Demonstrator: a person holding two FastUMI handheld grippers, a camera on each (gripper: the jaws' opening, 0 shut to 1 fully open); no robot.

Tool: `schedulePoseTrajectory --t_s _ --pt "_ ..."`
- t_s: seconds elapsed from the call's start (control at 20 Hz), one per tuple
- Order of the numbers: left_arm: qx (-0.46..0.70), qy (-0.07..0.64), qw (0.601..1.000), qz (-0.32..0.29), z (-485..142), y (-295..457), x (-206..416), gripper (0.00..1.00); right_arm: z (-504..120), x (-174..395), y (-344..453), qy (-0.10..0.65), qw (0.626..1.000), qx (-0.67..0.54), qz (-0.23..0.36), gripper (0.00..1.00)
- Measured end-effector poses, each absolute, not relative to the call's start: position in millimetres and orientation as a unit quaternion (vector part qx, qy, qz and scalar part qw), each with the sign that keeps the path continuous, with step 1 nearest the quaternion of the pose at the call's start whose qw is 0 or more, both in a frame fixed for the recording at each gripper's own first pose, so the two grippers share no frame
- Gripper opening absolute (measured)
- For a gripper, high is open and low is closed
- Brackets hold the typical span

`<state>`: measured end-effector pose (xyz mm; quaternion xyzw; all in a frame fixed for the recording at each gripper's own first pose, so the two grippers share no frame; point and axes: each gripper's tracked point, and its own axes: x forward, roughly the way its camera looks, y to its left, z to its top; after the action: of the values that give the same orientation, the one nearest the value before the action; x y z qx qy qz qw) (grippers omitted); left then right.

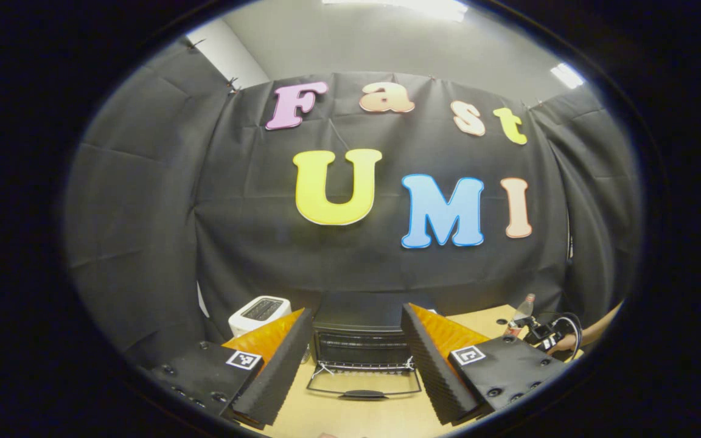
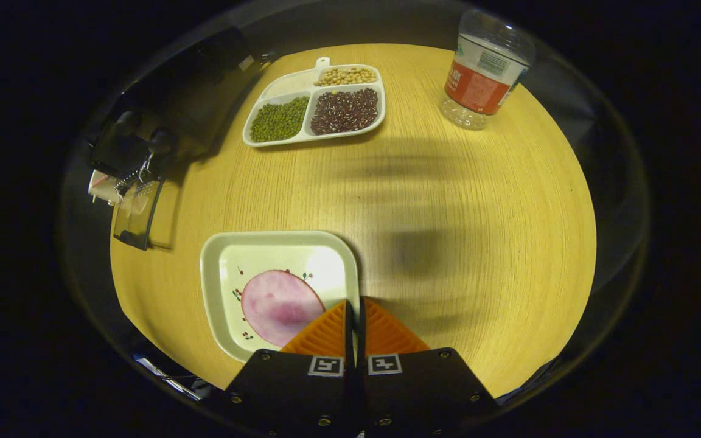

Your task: Open the electric oven with the left hand, put the food in, and close the electric oven.

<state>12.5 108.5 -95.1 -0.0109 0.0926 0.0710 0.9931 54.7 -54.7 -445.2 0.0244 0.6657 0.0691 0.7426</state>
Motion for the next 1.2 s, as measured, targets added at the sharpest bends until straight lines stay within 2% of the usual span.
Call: schedulePoseTrajectory --t_s 0.2,0.25,0.55,0.6,0.75,1.0,1.2 --pt "-0.003 0.096 0.993 0.074 -89.9 90.1 9.8 1.0 -442.9 53.0 -55.2 0.654 0.743 0.105 0.096 0.0" --pt "-0.005 0.098 0.992 0.077 -90.0 85.8 10.9 0.98 -442.8 50.9 -54.9 0.652 0.74 0.13 0.103 0.0" --pt "0.007 0.102 0.99 0.1 -77.7 64.4 6.1 0.97 -444.8 39.4 -44.9 0.626 0.707 0.298 0.141 0.0" --pt "0.008 0.103 0.989 0.103 -75.6 61.9 4.5 1.0 -443.8 39.3 -42.4 0.617 0.702 0.323 0.148 0.0" --pt "0.004 0.104 0.989 0.109 -74.6 56.7 0.8 0.98 -444.1 35.5 -40.5 0.597 0.694 0.37 0.158 0.0" --pt "-0.016 0.098 0.991 0.086 -70.4 64.1 11.8 1.0 -425.7 25.0 -30.8 0.562 0.69 0.431 0.149 0.0" --pt "-0.028 0.082 0.995 0.057 -65.8 78.1 26.8 1.0 -392.4 10.3 -13.6 0.525 0.704 0.459 0.131 0.0"
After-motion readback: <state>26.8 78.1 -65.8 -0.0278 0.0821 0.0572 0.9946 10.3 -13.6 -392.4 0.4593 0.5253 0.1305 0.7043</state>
